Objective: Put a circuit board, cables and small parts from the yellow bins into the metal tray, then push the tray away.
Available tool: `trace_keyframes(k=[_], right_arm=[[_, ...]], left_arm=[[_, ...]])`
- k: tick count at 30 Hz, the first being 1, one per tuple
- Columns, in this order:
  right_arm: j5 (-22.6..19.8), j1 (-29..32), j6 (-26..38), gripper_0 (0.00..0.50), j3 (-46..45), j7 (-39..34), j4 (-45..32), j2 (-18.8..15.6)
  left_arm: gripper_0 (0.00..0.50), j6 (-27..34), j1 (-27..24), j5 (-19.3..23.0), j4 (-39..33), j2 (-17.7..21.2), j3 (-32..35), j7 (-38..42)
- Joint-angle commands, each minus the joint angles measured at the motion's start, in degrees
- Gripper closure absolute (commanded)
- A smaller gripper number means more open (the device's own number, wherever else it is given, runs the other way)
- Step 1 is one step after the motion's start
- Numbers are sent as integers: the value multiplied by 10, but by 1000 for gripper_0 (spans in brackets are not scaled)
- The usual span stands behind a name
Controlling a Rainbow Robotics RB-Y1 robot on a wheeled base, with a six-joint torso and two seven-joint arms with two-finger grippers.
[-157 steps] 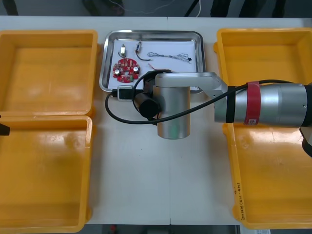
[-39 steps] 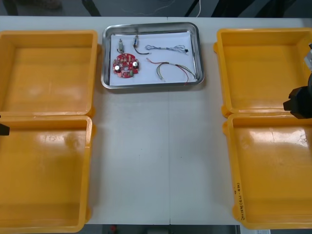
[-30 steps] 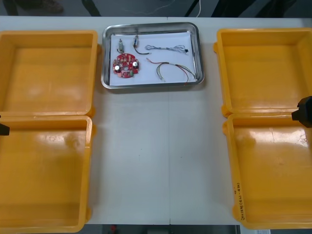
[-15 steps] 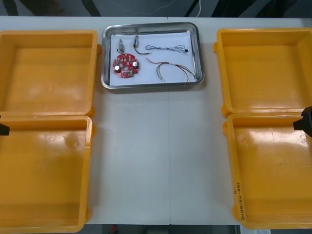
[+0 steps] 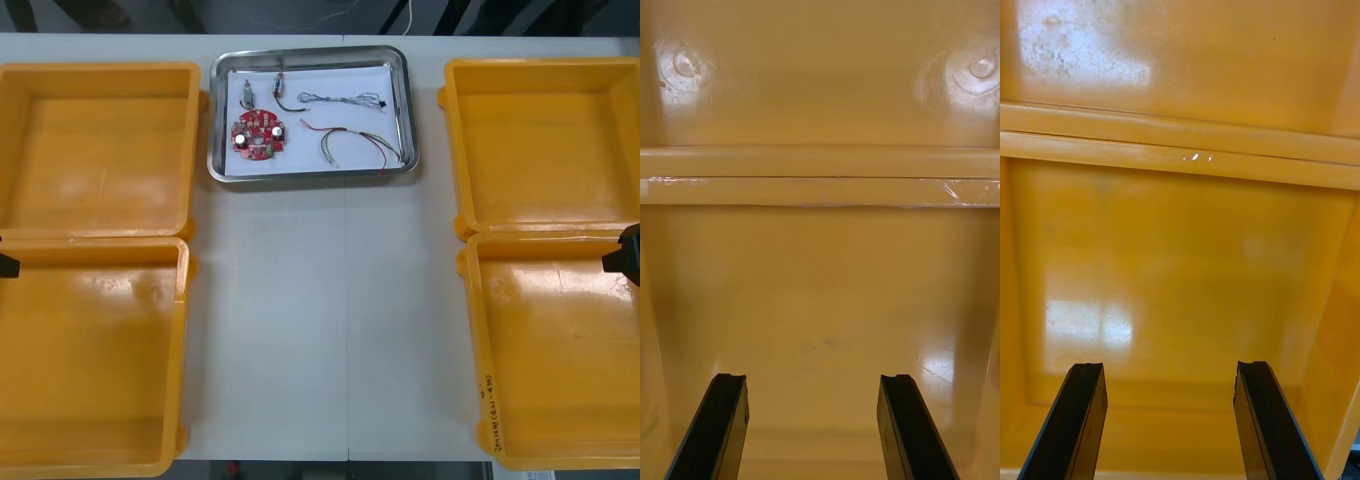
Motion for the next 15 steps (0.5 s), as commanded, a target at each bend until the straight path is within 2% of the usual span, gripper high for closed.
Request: trace_keyframes(k=[1, 15], right_arm=[[-3, 9, 2, 0, -15, -20, -4, -21], [-3, 9, 2, 0, -15, -20, -4, -21]], left_arm=[[0, 4, 8, -5, -15, 26, 16, -49], [0, 4, 8, -5, -15, 26, 16, -49]])
